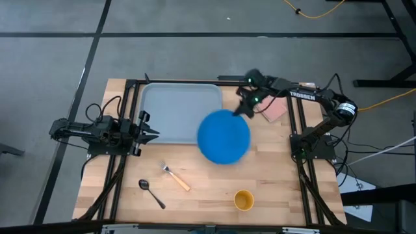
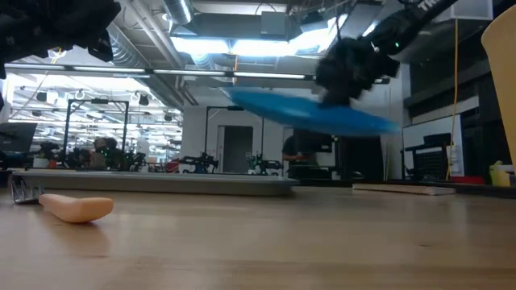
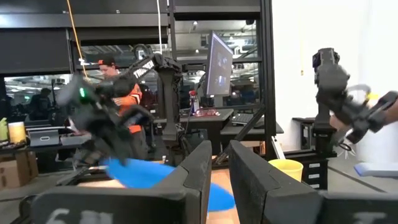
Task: Pick and place plate/cup/fork/spoon on tray
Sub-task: Put the blue plate on the gray serving tray
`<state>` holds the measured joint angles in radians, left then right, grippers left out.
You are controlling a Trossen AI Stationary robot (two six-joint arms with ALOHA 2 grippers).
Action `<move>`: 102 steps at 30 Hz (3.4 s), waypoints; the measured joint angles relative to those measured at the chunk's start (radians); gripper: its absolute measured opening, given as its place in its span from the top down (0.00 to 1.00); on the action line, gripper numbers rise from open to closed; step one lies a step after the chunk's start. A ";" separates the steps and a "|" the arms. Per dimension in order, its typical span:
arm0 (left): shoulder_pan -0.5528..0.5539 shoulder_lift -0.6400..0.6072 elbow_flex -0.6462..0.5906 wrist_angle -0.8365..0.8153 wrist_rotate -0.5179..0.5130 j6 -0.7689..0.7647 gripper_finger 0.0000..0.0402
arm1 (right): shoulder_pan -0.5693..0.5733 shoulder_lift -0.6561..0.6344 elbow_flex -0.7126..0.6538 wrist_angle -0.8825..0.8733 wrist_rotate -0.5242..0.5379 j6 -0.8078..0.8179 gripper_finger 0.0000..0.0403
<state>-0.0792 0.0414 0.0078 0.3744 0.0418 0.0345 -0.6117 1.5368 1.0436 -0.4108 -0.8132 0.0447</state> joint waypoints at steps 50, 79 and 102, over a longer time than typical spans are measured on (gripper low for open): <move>0.000 0.000 0.000 0.000 0.005 -0.010 0.88 | 0.137 0.899 0.998 0.130 0.333 0.405 0.94; 0.000 0.000 0.000 0.000 0.004 -0.006 0.88 | 0.139 0.899 0.996 0.212 0.487 0.309 0.93; 0.000 0.000 0.000 0.000 0.004 -0.005 0.88 | 0.221 0.550 1.022 -0.340 0.601 -0.077 0.93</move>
<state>-0.0788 0.0414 0.0074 0.3744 0.0456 0.0292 -0.3907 2.0865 2.0659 -0.7503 -0.2118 -0.0325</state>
